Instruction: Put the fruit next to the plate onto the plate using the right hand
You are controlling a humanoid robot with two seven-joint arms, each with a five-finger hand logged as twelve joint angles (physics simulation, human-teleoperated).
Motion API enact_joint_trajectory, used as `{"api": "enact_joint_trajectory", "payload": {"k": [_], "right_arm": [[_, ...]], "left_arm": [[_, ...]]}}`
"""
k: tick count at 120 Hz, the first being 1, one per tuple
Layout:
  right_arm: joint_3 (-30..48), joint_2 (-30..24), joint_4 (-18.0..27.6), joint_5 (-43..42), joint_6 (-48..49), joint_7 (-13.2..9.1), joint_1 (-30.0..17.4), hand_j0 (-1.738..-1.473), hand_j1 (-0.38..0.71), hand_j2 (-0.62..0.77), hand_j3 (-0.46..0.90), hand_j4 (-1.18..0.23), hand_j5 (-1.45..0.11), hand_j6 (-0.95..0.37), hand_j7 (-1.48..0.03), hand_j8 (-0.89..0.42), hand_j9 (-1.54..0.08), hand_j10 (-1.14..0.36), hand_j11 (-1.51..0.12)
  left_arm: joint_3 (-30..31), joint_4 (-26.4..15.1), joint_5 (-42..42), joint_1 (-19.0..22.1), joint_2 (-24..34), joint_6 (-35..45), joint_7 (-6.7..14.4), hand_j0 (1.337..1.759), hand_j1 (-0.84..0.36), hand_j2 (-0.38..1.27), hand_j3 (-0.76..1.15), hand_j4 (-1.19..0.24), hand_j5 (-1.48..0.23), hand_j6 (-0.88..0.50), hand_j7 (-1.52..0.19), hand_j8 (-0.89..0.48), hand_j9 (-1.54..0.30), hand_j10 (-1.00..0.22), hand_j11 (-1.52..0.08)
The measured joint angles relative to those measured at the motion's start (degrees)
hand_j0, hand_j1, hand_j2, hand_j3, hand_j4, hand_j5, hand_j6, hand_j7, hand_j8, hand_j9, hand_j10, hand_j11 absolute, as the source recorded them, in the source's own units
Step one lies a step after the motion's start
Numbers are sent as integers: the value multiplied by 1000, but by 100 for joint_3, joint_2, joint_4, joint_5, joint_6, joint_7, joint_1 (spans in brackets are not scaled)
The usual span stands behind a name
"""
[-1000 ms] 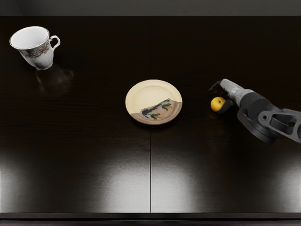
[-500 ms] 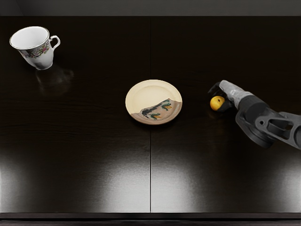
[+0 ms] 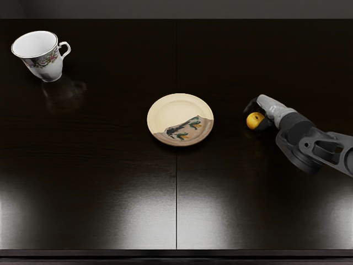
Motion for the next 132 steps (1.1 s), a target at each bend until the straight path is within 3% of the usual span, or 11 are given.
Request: {"api": "enact_joint_trajectory", "payload": {"k": [39,70,132], "right_arm": [[7,6,9,39,-1,4,-6,-1651,287,60,0,-623,-719,-422,-762,-356,-764,-564,-770],[115,-25,42,316,136,46,91,-1656,255,200,0,-600,-775,-522,-776,-422,-793,-644,-791],[1129,-56,174,616,1307,64,121,-1658,249,219,0,-585,-790,-545,-775,-443,-794,-661,-795]], "left_arm": [[0,0,0,3,0,0,-2,1658,349,0,0,0,0,-1,0,-1,0,0,0],[1,0,0,0,0,0,-2,1658,349,0,0,0,0,-1,0,0,0,0,0],[1,0,0,1,0,0,-2,1658,349,0,0,0,0,-1,0,0,0,0,0]]}}
